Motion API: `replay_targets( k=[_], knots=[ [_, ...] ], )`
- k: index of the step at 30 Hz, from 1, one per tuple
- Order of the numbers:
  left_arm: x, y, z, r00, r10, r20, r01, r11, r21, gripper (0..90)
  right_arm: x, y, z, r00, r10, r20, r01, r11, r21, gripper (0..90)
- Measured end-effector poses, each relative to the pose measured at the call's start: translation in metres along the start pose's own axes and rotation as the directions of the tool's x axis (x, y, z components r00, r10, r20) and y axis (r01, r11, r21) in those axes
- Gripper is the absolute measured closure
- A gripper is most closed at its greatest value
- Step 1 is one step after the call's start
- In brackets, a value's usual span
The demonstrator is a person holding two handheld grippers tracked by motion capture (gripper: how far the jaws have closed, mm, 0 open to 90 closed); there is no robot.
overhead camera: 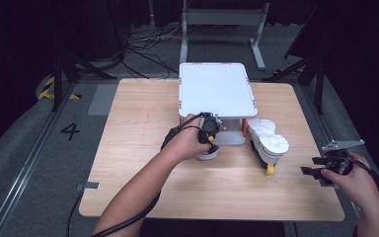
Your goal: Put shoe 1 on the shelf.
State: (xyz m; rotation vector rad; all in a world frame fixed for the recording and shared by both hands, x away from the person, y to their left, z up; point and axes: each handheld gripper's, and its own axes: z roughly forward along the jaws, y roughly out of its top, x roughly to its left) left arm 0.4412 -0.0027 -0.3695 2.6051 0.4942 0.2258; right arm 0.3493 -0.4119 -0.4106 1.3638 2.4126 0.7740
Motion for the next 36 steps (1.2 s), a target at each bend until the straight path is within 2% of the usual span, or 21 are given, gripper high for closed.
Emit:
replay_targets(
  k=[1, 3, 6, 9, 12, 13, 16, 22, 24, 27, 29, 30, 32, 34, 36],
  knots=[
    [-0.002, 0.0, -0.005, 1.0, -0.009, -0.001, 0.009, 1.0, -0.002, 38.9, 0.0, 0.0, 0.0, 1.0, -0.007, 0.003, 0.007, 1.0, -0.001, 35.5],
    [-0.006, -0.001, -0.013, 0.9997, 0.004, -0.026, -0.004, 0.9999, -0.014, 30.7, 0.0, 0.001, 0.001, 1.0, -0.008, 0.002, 0.008, 1.0, -0.001, 35.3],
    [-0.017, -0.006, -0.03, 0.9992, -0.012, -0.038, 0.011, 0.9996, -0.026, 31.8, 0.001, 0.003, 0.002, 0.9999, -0.01, -0.002, 0.01, 1.0, -0.002, 35.3],
    [-0.032, -0.014, -0.046, 0.9974, -0.068, -0.023, 0.067, 0.997, -0.037, 32.9, 0.001, 0.005, 0.003, 0.9999, -0.011, -0.004, 0.011, 1.0, -0.003, 35.4],
    [-0.045, -0.022, -0.056, 0.9928, -0.116, -0.027, 0.114, 0.9907, -0.074, 40.6, 0.001, 0.006, 0.004, 0.9999, -0.011, 0.0, 0.011, 1.0, -0.004, 35.6],
    [-0.048, -0.025, -0.057, 0.9923, -0.122, -0.023, 0.119, 0.9895, -0.081, 43.3, 0.001, 0.006, 0.005, 0.9999, -0.012, -0.001, 0.012, 1.0, -0.004, 35.7],
    [-0.054, -0.031, -0.048, 0.9897, -0.143, 0.013, 0.143, 0.987, -0.073, 51.4, 0.002, 0.008, 0.006, 0.9999, -0.01, -0.003, 0.01, 1.0, -0.003, 35.7],
    [-0.052, -0.037, -0.008, 0.9819, -0.181, 0.056, 0.185, 0.9792, -0.083, 66.3, 0.004, 0.01, 0.005, 0.9998, -0.017, -0.009, 0.017, 1.0, -0.01, 36.0],
    [-0.051, -0.037, 0.004, 0.9808, -0.187, 0.056, 0.191, 0.9788, -0.075, 71.6, 0.004, 0.009, 0.005, 0.9999, -0.013, -0.007, 0.013, 1.0, -0.011, 36.0],
    [-0.047, -0.035, 0.015, 0.9796, -0.198, 0.033, 0.2, 0.9777, -0.065, 74.2, 0.002, 0.008, 0.004, 1.0, -0.007, -0.005, 0.007, 1.0, -0.01, 36.1],
    [-0.045, -0.034, 0.019, 0.9716, -0.232, 0.048, 0.235, 0.9693, -0.074, 73.1, 0.001, 0.007, 0.006, 1.0, -0.005, -0.004, 0.005, 1.0, -0.007, 36.3],
    [-0.043, -0.034, 0.02, 0.9711, -0.234, 0.045, 0.237, 0.9685, -0.075, 73.1, 0.0, 0.006, 0.006, 1.0, -0.005, -0.005, 0.005, 1.0, -0.007, 36.3],
    [-0.039, -0.033, 0.022, 0.9668, -0.255, 0.019, 0.255, 0.9632, -0.084, 73.9, 0.0, 0.006, 0.008, 1.0, -0.004, -0.004, 0.004, 1.0, 0.0, 36.4],
    [-0.034, -0.033, 0.023, 0.9643, -0.265, -0.008, 0.263, 0.9613, -0.081, 74.3, 0.0, 0.006, 0.008, 1.0, -0.006, -0.005, 0.006, 1.0, 0.0, 36.3],
    [-0.028, -0.034, 0.024, 0.9528, -0.303, 0.026, 0.304, 0.9483, -0.092, 77.2, 0.001, 0.006, 0.007, 1.0, -0.006, -0.004, 0.006, 1.0, -0.002, 36.3]
  ],
)
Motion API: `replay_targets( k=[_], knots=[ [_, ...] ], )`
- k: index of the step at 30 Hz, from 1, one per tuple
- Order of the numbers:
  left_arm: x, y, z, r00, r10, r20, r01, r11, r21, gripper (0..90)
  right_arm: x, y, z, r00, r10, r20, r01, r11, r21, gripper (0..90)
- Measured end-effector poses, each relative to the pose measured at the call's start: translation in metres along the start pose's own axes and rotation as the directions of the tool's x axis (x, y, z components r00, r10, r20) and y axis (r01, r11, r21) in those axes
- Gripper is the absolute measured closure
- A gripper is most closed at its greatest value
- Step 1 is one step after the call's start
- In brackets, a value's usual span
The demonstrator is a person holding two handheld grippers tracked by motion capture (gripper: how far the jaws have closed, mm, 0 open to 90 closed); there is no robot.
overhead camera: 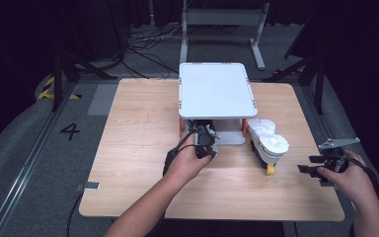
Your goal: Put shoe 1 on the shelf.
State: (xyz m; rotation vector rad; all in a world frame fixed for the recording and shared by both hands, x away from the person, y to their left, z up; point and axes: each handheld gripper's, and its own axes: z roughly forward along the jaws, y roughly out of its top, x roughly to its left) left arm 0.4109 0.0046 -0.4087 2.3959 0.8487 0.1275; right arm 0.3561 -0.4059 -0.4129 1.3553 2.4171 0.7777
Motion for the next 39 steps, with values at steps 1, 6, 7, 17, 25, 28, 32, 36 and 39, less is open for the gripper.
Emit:
replay_targets(
  k=[1, 6, 7, 17, 25, 28, 32, 36, 39],
  knots=[
    [0.001, 0.0, 0.0, 1.0, -0.007, -0.001, 0.007, 1.0, -0.004, 76.7, 0.0, 0.0, 0.0, 1.0, -0.001, 0.0, 0.001, 1.0, -0.001, 36.4],
    [0.01, 0.001, 0.003, 0.9951, 0.002, -0.099, -0.001, 1.0, 0.001, 71.8, 0.003, 0.001, 0.003, 0.9999, -0.01, -0.002, 0.01, 1.0, 0.005, 36.3],
    [0.013, 0.002, 0.004, 0.9932, 0.005, -0.116, -0.005, 1.0, -0.002, 70.1, 0.003, 0.001, 0.003, 0.9999, -0.011, -0.006, 0.011, 1.0, 0.007, 36.3],
    [0.024, 0.0, 0.016, 0.9745, 0.074, -0.212, -0.08, 0.9967, -0.018, 52.3, 0.002, 0.001, 0.004, 0.9999, -0.01, -0.006, 0.01, 1.0, 0.008, 36.3],
    [0.026, -0.003, 0.027, 0.9514, 0.152, -0.268, -0.175, 0.9825, -0.064, 46.9, 0.004, 0.002, 0.004, 0.9998, -0.017, -0.006, 0.017, 1.0, 0.003, 36.0],
    [0.028, -0.004, 0.033, 0.9486, 0.159, -0.274, -0.192, 0.9766, -0.097, 42.5, 0.004, 0.002, 0.004, 0.9997, -0.023, -0.002, 0.023, 1.0, 0.001, 35.8],
    [0.027, -0.005, 0.033, 0.9558, 0.138, -0.26, -0.167, 0.9813, -0.096, 36.1, 0.004, 0.002, 0.004, 0.9998, -0.022, -0.005, 0.022, 1.0, 0.0, 35.8],
    [0.022, -0.006, 0.021, 0.9741, 0.101, -0.203, -0.124, 0.9866, -0.106, 34.7, 0.003, 0.002, 0.004, 0.9998, -0.019, -0.006, 0.019, 1.0, -0.001, 35.7],
    [0.015, -0.011, 0.002, 0.9817, 0.096, -0.165, -0.111, 0.99, -0.086, 34.7, 0.002, 0.003, 0.003, 0.9997, -0.023, -0.005, 0.023, 1.0, -0.01, 35.7]
  ],
)
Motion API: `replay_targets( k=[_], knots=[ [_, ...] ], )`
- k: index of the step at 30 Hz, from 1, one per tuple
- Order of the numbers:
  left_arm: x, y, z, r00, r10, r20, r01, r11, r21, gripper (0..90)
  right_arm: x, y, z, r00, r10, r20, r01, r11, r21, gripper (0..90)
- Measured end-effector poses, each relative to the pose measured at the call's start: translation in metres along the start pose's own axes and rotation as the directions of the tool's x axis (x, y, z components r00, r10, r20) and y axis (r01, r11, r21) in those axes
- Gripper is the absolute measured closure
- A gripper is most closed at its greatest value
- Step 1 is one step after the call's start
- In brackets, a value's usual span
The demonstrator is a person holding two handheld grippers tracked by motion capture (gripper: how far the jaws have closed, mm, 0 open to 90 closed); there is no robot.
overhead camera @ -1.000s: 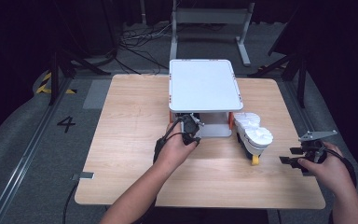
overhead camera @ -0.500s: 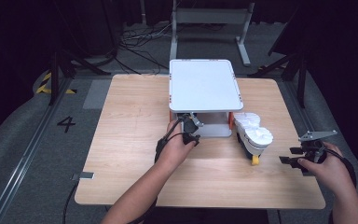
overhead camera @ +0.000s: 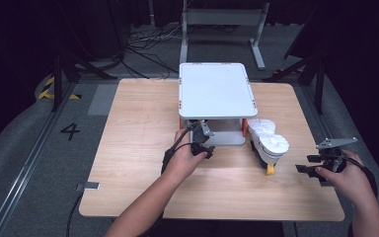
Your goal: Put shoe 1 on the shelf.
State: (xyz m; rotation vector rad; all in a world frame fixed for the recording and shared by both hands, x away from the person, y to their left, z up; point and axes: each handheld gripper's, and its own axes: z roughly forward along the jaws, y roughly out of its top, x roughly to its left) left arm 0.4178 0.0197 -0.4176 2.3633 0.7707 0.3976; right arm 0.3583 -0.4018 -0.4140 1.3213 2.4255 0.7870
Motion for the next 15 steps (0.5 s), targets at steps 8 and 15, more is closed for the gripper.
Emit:
replay_targets(
  k=[8, 15],
  knots=[
    [0.014, -0.019, -0.049, 0.9967, -0.08, 0.005, 0.08, 0.9946, 0.066, 32.9, 0.0, 0.008, -0.01, 0.9998, 0.008, 0.018, -0.007, 0.997, -0.07, 43.7],
    [0.032, -0.053, -0.086, 0.989, -0.147, -0.009, 0.148, 0.9834, 0.106, 31.1, 0.009, 0.019, -0.019, 0.9996, -0.016, 0.023, 0.02, 0.987, -0.161, 43.3]
  ],
)
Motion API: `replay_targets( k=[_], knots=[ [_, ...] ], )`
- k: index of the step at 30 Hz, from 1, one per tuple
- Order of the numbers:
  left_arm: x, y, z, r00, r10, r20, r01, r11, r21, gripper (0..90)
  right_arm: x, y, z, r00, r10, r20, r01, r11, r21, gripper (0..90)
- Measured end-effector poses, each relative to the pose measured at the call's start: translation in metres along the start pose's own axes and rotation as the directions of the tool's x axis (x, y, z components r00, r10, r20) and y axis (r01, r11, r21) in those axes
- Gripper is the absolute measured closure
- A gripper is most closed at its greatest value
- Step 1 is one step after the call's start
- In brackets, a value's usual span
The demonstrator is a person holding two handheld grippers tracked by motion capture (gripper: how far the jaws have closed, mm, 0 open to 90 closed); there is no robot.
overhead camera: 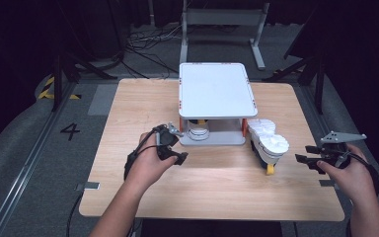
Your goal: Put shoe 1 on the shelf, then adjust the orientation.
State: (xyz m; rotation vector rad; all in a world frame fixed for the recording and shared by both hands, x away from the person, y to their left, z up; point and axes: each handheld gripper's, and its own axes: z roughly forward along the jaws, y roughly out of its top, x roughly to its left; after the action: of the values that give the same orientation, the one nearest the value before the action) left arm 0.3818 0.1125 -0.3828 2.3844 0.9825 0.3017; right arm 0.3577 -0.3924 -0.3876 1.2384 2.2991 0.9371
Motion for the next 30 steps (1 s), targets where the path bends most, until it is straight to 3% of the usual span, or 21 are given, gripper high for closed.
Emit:
replay_targets(
  k=[3, 5, 10, 13, 18, 24, 26, 28, 30],
  knots=[
    [0.009, -0.014, -0.006, 0.9993, -0.036, -0.005, 0.036, 0.9993, 0.008, 30.9, 0.0, 0.001, 0.0, 0.9996, 0.026, -0.011, -0.026, 1.0, -0.016, 45.4],
    [0.016, -0.023, -0.009, 0.9989, -0.045, -0.016, 0.045, 0.9986, 0.029, 30.7, 0.001, 0.002, -0.001, 0.9999, 0.014, -0.01, -0.014, 1.0, -0.021, 45.2],
    [0.033, -0.04, -0.016, 0.9946, -0.101, -0.026, 0.102, 0.994, 0.041, 30.2, 0.002, 0.006, -0.009, 0.9993, 0.028, 0.024, -0.028, 0.999, -0.018, 46.8],
    [0.043, -0.051, -0.021, 0.9902, -0.128, -0.055, 0.132, 0.9893, 0.062, 29.8, 0.002, 0.009, -0.014, 0.9991, 0.019, 0.039, -0.018, 0.999, -0.038, 49.2],
    [0.058, -0.062, -0.032, 0.9828, -0.171, -0.068, 0.175, 0.9835, 0.047, 29.6, 0.006, 0.017, -0.018, 0.9993, 0.008, 0.037, -0.006, 0.998, -0.062, 54.3],
    [0.067, -0.073, -0.039, 0.9766, -0.205, -0.067, 0.207, 0.9778, 0.033, 29.0, 0.013, 0.04, -0.018, 1.0, -0.001, -0.002, 0.0, 0.997, -0.077, 61.2],
    [0.069, -0.077, -0.039, 0.9755, -0.208, -0.071, 0.211, 0.9769, 0.033, 29.0, 0.016, 0.05, -0.013, 0.9996, -0.023, -0.019, 0.022, 0.998, -0.057, 64.0],
    [0.07, -0.08, -0.039, 0.9728, -0.218, -0.078, 0.221, 0.9745, 0.038, 29.0, 0.018, 0.061, -0.009, 0.9985, -0.053, -0.015, 0.052, 0.998, -0.031, 70.5],
    [0.071, -0.082, -0.038, 0.972, -0.222, -0.076, 0.225, 0.9737, 0.035, 29.0, 0.022, 0.07, -0.005, 0.9984, -0.051, -0.026, 0.051, 0.999, -0.008, 79.4]
  ],
)
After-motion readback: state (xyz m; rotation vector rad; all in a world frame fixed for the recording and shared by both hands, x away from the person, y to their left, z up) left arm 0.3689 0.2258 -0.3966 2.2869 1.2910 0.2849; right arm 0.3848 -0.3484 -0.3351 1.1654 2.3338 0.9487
